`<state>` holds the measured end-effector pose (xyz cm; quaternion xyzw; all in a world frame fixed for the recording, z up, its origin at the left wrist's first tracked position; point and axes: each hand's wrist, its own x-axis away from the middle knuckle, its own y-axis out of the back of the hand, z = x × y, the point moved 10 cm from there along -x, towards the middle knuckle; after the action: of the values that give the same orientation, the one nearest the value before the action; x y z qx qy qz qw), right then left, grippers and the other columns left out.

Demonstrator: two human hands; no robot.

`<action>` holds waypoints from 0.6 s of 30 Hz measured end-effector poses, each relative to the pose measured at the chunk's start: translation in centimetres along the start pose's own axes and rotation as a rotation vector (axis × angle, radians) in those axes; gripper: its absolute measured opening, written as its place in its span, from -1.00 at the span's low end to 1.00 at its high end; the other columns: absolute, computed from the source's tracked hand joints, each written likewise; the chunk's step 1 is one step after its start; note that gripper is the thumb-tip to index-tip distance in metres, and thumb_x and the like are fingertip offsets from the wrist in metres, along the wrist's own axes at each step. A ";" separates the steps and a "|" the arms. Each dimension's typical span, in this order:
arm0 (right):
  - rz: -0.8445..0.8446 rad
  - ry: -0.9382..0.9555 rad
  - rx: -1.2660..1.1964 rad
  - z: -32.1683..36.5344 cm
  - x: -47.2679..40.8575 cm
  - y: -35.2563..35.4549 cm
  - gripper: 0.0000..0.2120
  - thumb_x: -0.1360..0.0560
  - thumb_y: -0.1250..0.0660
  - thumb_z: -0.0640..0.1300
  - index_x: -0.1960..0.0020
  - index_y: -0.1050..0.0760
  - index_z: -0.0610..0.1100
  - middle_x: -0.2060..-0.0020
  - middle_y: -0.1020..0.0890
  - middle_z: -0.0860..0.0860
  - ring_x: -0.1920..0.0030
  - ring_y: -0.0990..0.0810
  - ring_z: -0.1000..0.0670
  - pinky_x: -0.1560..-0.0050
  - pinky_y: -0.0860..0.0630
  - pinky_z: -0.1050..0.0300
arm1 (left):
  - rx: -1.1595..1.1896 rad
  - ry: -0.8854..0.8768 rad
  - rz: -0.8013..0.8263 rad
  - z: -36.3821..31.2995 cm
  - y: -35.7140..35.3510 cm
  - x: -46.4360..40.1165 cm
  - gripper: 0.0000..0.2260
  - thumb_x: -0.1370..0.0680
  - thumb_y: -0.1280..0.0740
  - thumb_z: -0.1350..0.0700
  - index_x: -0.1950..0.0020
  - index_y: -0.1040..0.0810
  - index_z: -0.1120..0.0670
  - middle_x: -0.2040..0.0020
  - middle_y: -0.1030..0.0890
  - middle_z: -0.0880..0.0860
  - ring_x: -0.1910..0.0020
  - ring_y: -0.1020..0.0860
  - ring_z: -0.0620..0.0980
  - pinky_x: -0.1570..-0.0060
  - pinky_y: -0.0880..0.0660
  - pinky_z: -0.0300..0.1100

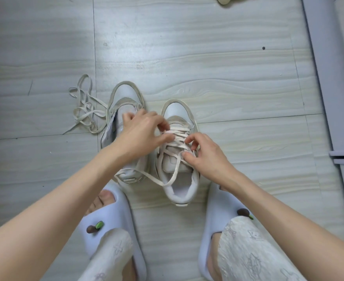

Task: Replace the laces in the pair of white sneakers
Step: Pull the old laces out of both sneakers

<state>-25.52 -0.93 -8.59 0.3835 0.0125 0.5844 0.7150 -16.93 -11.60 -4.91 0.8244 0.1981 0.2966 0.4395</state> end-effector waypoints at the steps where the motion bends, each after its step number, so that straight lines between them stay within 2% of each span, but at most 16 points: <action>1: 0.001 -0.004 -0.010 -0.1 0.0 0.0 -0.77 -0.46 -0.36 -0.13 -0.09 -0.43 -0.06 0.21 -0.34 0.20 0.27 -0.36 0.32 0.20 -0.27 0.53 | 0.003 0.023 0.052 0.9 -0.6 0.5 -0.77 -0.45 -0.29 -0.23 0.04 -0.51 -0.13 0.07 -0.48 -0.18 -0.12 -0.31 -0.09 -0.03 -0.11 -0.08; 5: -0.005 -0.034 -0.047 -0.3 0.0 0.0 -0.77 -0.44 -0.38 -0.14 -0.07 -0.45 -0.07 0.21 -0.36 0.17 0.28 -0.36 0.28 0.21 -0.28 0.52 | 0.056 -0.002 0.179 1.5 -2.1 1.8 -0.63 -0.39 -0.35 -0.23 -0.10 -0.53 -0.08 -0.06 -0.50 -0.17 -0.25 -0.23 -0.10 -0.03 -0.03 -0.15; 6: -0.004 -0.038 -0.050 -0.4 0.0 -0.1 -0.78 -0.44 -0.38 -0.14 -0.07 -0.45 -0.06 0.21 -0.36 0.16 0.29 -0.36 0.27 0.21 -0.28 0.52 | 0.053 -0.017 0.197 1.6 -2.3 1.8 -0.63 -0.40 -0.37 -0.20 -0.11 -0.53 -0.06 -0.07 -0.50 -0.16 -0.27 -0.23 -0.10 0.01 0.00 -0.19; 8: 0.000 -0.042 -0.059 -0.7 0.1 -0.1 -0.78 -0.44 -0.38 -0.14 -0.06 -0.46 -0.06 0.19 -0.38 0.13 0.30 -0.36 0.26 0.22 -0.28 0.50 | 0.042 -0.045 0.185 1.7 -2.3 1.8 -0.75 -0.43 -0.38 -0.14 -0.02 -0.54 -0.06 0.00 -0.49 -0.18 -0.25 -0.24 -0.11 0.06 0.03 -0.22; 10: 0.004 -0.044 -0.074 -0.8 0.1 -0.2 -0.78 -0.44 -0.39 -0.14 -0.06 -0.46 -0.05 0.17 -0.40 0.08 0.32 -0.35 0.24 0.23 -0.28 0.48 | 0.059 -0.050 0.096 1.8 -1.3 1.6 -0.88 -0.48 -0.34 -0.09 0.09 -0.51 -0.07 0.09 -0.47 -0.19 -0.20 -0.29 -0.13 -0.03 0.01 -0.18; 13: 0.008 -0.055 -0.114 -1.0 -0.2 -0.4 -0.78 -0.44 -0.40 -0.13 -0.04 -0.44 -0.02 0.17 -0.41 0.07 0.35 -0.34 0.22 0.26 -0.27 0.41 | 0.207 -0.097 -0.141 0.7 1.9 1.0 -0.91 -0.56 -0.27 0.00 0.12 -0.42 -0.06 0.21 -0.45 -0.22 -0.02 -0.36 -0.19 -0.23 -0.04 -0.10; 14: 0.012 -0.059 -0.133 -1.0 -0.2 -0.5 -0.78 -0.43 -0.41 -0.12 -0.03 -0.44 -0.01 0.18 -0.41 0.07 0.36 -0.33 0.21 0.27 -0.26 0.39 | 0.253 -0.121 -0.158 0.1 2.5 0.7 -0.91 -0.57 -0.26 0.02 0.12 -0.40 -0.05 0.24 -0.47 -0.19 0.07 -0.40 -0.16 -0.21 -0.14 -0.12; 16: 0.019 -0.062 -0.148 -1.1 -0.3 -0.5 -0.78 -0.42 -0.42 -0.12 0.00 -0.43 0.02 0.19 -0.40 0.08 0.37 -0.33 0.20 0.27 -0.25 0.37 | 0.364 -0.130 -0.097 -1.1 2.3 0.5 -0.94 -0.58 -0.24 0.09 0.09 -0.41 0.00 0.29 -0.51 -0.08 0.24 -0.44 -0.16 0.05 -0.33 -0.22; 17: 0.019 -0.062 -0.147 -1.1 -0.3 -0.4 -0.78 -0.42 -0.42 -0.12 0.01 -0.43 0.04 0.20 -0.41 0.08 0.37 -0.34 0.21 0.26 -0.25 0.36 | 0.414 -0.112 -0.077 -1.2 2.1 0.5 -0.96 -0.59 -0.23 0.11 0.05 -0.44 0.04 0.28 -0.52 -0.05 0.28 -0.44 -0.20 0.16 -0.34 -0.24; 18: 0.019 -0.064 -0.144 -1.2 -0.3 -0.4 -0.78 -0.42 -0.42 -0.12 0.02 -0.42 0.05 0.20 -0.41 0.07 0.37 -0.34 0.21 0.26 -0.26 0.36 | 0.443 -0.084 -0.097 -0.8 2.2 0.7 -0.94 -0.58 -0.23 0.10 -0.01 -0.46 0.06 0.26 -0.52 -0.04 0.27 -0.44 -0.20 0.17 -0.35 -0.25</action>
<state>-25.83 -0.57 -9.80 0.3494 -0.0561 0.5782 0.7352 -16.78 -11.92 -2.48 0.9019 0.2792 0.1897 0.2696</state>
